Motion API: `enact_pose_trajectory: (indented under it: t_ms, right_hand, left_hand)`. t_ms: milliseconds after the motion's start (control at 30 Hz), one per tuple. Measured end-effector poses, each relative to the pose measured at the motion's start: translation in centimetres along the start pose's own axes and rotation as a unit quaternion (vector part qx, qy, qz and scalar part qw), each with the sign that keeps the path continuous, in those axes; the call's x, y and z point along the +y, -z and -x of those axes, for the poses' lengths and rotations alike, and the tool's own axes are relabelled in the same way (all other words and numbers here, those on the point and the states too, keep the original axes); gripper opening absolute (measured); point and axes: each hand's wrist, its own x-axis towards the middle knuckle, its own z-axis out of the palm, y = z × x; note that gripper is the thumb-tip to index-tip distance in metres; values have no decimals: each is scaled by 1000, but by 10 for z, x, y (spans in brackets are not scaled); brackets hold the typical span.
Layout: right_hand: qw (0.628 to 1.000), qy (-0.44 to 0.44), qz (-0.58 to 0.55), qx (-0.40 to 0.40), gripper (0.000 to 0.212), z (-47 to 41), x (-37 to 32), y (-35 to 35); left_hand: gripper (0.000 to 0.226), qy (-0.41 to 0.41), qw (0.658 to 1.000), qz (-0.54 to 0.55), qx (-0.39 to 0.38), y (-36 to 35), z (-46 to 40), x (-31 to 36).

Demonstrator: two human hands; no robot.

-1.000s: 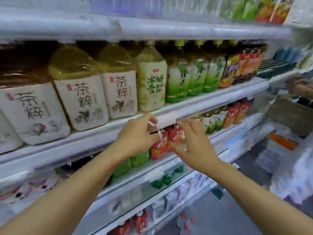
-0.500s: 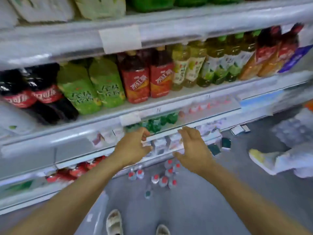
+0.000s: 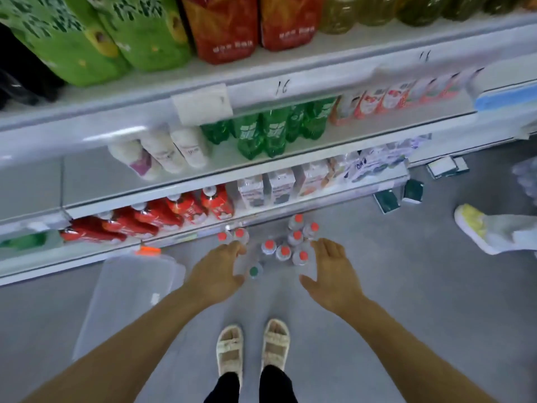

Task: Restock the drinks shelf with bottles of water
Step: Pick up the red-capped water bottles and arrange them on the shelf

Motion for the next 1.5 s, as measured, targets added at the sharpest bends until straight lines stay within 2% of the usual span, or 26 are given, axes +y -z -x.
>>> enact_pose_trajectory:
  t_ms: [200, 467, 600, 733, 867, 1033, 1233, 1367, 1500]
  right_hand:
    - [998, -3, 21, -65, 72, -20, -8, -74]
    - [994, -3, 13, -105, 71, -49, 1, -184]
    - [996, -42, 2, -80, 67, -69, 24, -241]
    - [994, -98, -4, -38, 72, -97, 66, -281]
    - [988, -153, -19, 19, 68, -128, 117, -306]
    - [980, -178, -55, 76, 68, -165, 163, -333]
    - [939, -251, -203, 122, 81, -198, 195, -363]
    - [905, -249, -302, 165, 74, -205, 208, -372]
    - [902, -233, -315, 180, 60, -205, 214, -386]
  left_hand:
    - [50, 20, 1000, 0, -20, -37, -32, -54]
    - [51, 31, 999, -5, -41, -106, -87, -123]
    - [51, 27, 998, -31, -50, -149, -126, -146]
    - [48, 10, 998, -32, -44, -190, -168, -158]
    - [47, -15, 999, -30, -17, -225, -211, -155]
    - [49, -51, 998, -25, 7, -263, -255, -139]
    - [49, -73, 996, -39, 13, -294, -290, -134]
    - [49, -80, 996, -49, 13, -305, -304, -137]
    - [47, -75, 995, -63, 17, -309, -307, -139]
